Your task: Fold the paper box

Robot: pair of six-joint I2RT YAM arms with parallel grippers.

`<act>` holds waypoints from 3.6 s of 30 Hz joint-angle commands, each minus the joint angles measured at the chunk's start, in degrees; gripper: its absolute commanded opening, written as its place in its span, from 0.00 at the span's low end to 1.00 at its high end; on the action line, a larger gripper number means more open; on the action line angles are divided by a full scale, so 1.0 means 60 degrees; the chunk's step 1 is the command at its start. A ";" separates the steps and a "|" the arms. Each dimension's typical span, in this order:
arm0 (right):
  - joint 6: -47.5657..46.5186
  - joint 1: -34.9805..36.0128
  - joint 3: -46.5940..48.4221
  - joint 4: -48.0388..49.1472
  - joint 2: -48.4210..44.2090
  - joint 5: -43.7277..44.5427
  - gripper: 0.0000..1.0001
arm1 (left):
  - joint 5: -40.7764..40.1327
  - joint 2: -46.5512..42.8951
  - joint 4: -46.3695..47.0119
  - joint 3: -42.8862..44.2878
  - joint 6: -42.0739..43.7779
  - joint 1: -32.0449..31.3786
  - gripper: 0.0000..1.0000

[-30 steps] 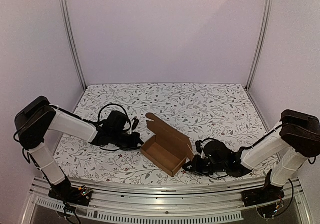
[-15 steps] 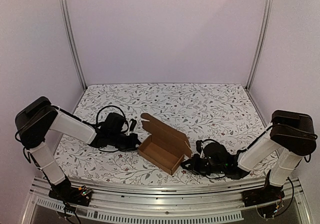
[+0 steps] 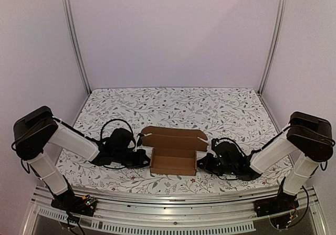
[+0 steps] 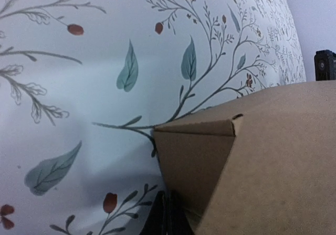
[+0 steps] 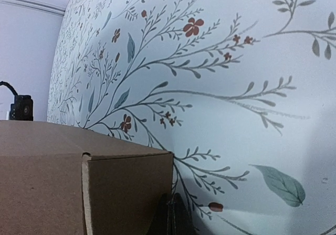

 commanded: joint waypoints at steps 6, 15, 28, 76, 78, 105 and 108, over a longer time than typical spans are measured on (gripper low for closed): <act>-0.1218 -0.0220 0.0269 -0.2305 -0.0131 0.0237 0.00 | -0.0435 -0.0487 -0.0840 -0.0566 -0.0656 -0.0764 0.00; -0.2017 -0.0226 0.0216 -0.5196 -0.2346 0.1312 0.00 | -0.2174 -0.2399 -0.4040 -0.0292 -0.0042 -0.0477 0.00; -0.4666 -0.0331 0.2420 -0.9105 -0.5552 0.3628 0.03 | -0.3893 -0.4356 -0.7040 0.1585 0.1449 0.0677 0.00; -1.1648 -0.2105 0.3625 -0.8113 -0.3401 -0.2829 0.47 | -0.2823 -0.6275 -0.7418 0.1501 0.3137 0.0804 0.76; -1.1701 -0.2105 0.3589 -0.8120 -0.3505 -0.2786 0.46 | -0.2851 -0.6264 -0.7402 0.1499 0.3137 0.0804 0.75; -1.2182 -0.2105 0.3380 -0.8192 -0.3707 -0.3016 0.00 | -0.2150 -0.5907 -0.6654 0.1354 0.3224 0.0787 0.74; -1.2288 -0.2105 0.3372 -0.8273 -0.3749 -0.3177 0.00 | -0.2043 -0.5860 -0.6166 0.1158 0.3347 0.0789 0.74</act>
